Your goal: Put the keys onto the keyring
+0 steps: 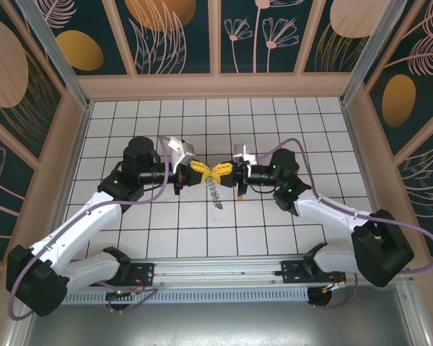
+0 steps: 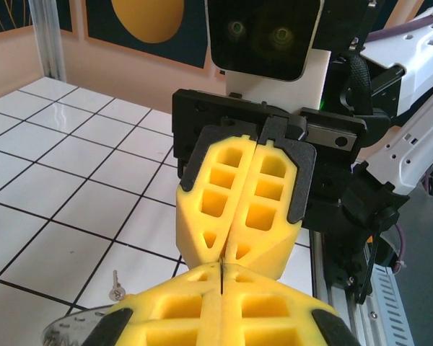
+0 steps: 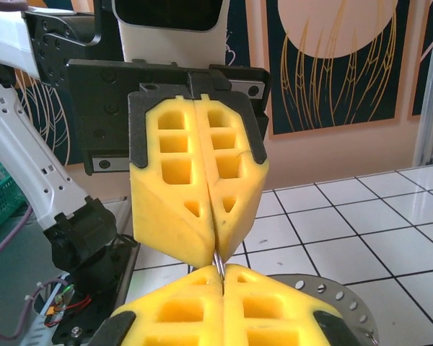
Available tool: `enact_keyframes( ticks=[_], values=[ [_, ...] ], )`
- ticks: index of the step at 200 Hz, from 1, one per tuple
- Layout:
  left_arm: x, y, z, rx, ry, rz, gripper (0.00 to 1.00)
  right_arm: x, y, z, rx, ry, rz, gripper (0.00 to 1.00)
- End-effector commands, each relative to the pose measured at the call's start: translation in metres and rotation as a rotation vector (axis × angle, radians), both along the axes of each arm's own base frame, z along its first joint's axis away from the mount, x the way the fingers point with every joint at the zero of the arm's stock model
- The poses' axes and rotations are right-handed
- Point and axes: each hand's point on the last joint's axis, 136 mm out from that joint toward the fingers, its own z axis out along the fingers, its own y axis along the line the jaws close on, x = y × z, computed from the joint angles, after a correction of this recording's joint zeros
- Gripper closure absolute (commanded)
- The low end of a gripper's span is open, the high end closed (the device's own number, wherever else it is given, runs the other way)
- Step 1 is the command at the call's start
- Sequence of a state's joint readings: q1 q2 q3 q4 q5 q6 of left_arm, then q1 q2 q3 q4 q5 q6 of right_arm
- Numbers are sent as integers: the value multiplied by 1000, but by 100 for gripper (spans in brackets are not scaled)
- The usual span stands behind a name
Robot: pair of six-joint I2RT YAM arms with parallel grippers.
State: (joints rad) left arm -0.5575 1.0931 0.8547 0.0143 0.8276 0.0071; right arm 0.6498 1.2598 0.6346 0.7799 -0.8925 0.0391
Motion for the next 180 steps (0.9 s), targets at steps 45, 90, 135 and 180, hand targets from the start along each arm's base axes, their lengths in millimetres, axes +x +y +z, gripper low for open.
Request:
enact_keyframes(
  ticks=[45, 90, 135, 180],
  values=[
    [13, 8, -5, 122, -40, 87, 90, 11, 2, 14, -88, -126, -94, 100],
    [22, 21, -18, 217, -59, 172, 69, 23, 5, 0, -298, -159, -173, 100],
    [21, 27, -27, 282, -74, 176, 66, 21, 14, -7, -432, -165, -177, 100],
    [17, 30, -22, 281, -103, 171, 66, 8, 22, -9, -481, -142, -119, 100]
  ],
)
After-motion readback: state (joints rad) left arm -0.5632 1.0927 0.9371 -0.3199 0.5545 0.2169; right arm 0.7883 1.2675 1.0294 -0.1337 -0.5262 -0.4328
